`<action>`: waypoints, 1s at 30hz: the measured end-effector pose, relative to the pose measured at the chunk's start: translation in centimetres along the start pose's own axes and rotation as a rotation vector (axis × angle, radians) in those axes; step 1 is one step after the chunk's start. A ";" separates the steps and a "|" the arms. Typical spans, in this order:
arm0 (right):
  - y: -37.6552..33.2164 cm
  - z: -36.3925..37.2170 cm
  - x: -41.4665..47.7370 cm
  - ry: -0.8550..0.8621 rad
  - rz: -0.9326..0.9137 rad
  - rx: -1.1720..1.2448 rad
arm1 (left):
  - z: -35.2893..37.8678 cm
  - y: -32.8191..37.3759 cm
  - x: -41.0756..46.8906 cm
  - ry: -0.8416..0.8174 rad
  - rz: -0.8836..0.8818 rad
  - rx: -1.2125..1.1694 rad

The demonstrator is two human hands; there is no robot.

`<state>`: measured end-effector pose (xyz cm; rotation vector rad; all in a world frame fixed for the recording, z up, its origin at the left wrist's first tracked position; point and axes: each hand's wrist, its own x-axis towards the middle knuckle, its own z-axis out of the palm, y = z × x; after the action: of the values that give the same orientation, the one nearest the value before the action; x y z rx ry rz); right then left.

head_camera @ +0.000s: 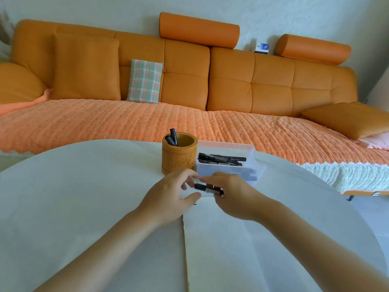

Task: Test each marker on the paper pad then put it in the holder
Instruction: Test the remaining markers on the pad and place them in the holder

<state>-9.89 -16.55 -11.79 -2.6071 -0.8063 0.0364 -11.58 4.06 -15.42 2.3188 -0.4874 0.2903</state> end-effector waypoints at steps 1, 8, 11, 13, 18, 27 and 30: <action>0.2 0.3 -0.4 -0.001 0.022 0.049 | 0.1 0.0 -0.2 -0.020 -0.005 0.019; 1.6 1.2 -0.4 0.064 0.069 0.213 | 0.4 -0.8 -0.1 -0.003 -0.035 0.017; 2.2 0.9 -0.4 0.115 0.146 0.144 | 0.0 -1.3 0.1 0.047 -0.074 -0.031; 2.6 1.0 -0.3 0.163 0.173 0.224 | -0.6 -1.8 0.2 0.084 -0.116 -0.052; 1.9 0.7 0.1 0.227 0.254 0.878 | -1.0 -2.0 0.2 0.003 -0.144 -0.098; -0.1 0.0 0.6 0.359 0.066 1.072 | 0.2 0.2 0.3 -0.075 -0.037 -0.146; 0.0 0.4 0.6 0.334 0.038 0.744 | -0.7 -0.5 0.5 0.102 -0.024 -0.095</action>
<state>-9.51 -16.05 -12.13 -1.8562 -0.4924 -0.0743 -10.94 4.73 -15.08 2.2039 -0.4133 0.3644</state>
